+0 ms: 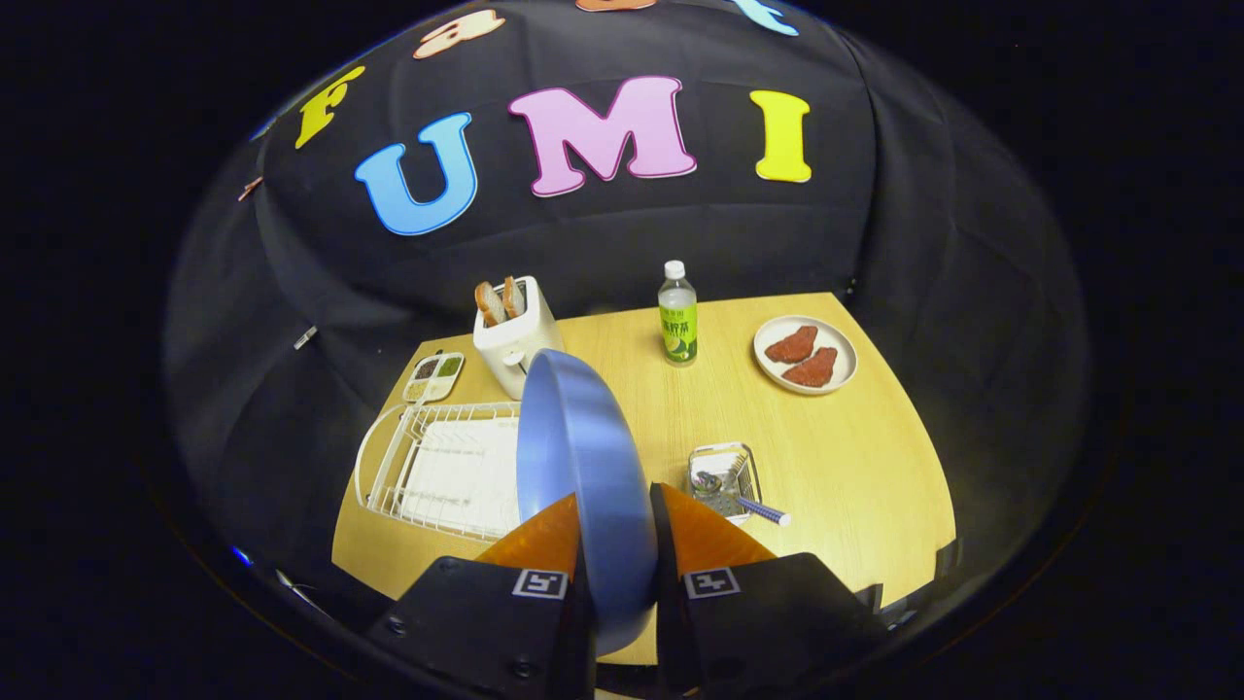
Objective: Take the plate from the dish rack, then take the spoon from the basket and place it into the plate.
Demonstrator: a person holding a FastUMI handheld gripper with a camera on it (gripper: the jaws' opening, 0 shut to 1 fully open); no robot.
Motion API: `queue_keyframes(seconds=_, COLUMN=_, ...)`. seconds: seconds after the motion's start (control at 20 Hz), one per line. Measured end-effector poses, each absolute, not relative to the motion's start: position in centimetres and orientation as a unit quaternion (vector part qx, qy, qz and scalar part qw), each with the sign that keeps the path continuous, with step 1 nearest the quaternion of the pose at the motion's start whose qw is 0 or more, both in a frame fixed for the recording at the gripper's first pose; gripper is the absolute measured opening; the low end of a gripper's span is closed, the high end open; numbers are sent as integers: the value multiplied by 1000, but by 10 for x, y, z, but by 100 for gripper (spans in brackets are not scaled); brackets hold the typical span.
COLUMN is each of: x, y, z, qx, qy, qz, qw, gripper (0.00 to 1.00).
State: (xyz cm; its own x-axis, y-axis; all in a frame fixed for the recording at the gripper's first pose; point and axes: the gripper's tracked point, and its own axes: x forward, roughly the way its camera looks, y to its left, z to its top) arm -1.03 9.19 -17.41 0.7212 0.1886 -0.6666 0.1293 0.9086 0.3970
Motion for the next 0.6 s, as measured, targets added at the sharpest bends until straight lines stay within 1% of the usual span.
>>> queue_keyframes(seconds=0.35, x=-91, y=99, z=-238, qx=275, qy=443, qz=47, qw=852, gripper=29)
queue_keyframes(seconds=0.6, x=-131, y=109, z=-290, qx=284, qy=481, qz=61, qw=827, gripper=29)
